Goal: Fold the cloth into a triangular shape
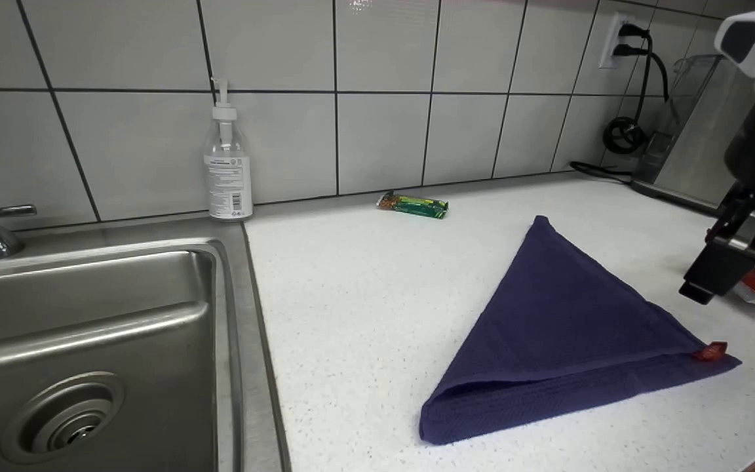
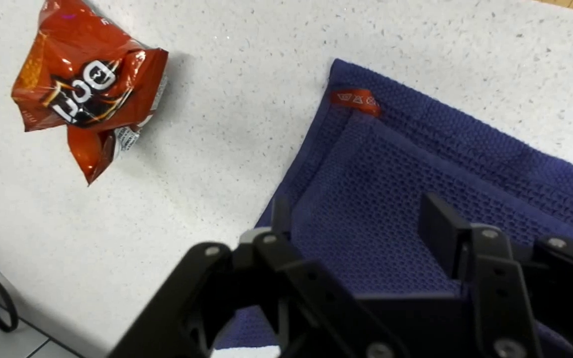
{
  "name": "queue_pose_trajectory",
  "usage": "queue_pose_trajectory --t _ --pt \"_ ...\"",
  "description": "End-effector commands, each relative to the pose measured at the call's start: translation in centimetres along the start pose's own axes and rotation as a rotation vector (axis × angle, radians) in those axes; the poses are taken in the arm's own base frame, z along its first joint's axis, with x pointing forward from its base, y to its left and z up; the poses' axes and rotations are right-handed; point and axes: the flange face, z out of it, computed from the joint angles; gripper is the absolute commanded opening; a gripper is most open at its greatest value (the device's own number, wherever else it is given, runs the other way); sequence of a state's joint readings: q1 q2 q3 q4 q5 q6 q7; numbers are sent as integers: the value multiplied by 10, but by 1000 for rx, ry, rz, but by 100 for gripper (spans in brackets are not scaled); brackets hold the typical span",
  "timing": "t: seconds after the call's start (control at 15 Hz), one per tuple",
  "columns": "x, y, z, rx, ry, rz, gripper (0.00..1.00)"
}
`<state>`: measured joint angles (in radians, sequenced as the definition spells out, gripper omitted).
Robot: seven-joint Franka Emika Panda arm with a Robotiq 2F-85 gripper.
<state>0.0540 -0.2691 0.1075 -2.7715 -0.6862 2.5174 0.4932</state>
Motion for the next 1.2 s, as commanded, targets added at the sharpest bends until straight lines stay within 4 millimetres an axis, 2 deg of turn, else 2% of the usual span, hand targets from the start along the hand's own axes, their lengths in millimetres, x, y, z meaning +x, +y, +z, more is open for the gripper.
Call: queue_pose_trajectory --t 0.0,0.33,0.8,1.0,1.07,1.13 --pt "-1 8 -3 15 0 -6 99" --pt "1 12 -1 93 -32 42 100" --pt "17 24 1 221 -100 169 100" --pt "24 21 0 241 -97 178 100" --pt "15 18 0 227 -88 191 100" --pt "16 18 1 229 -89 191 100"
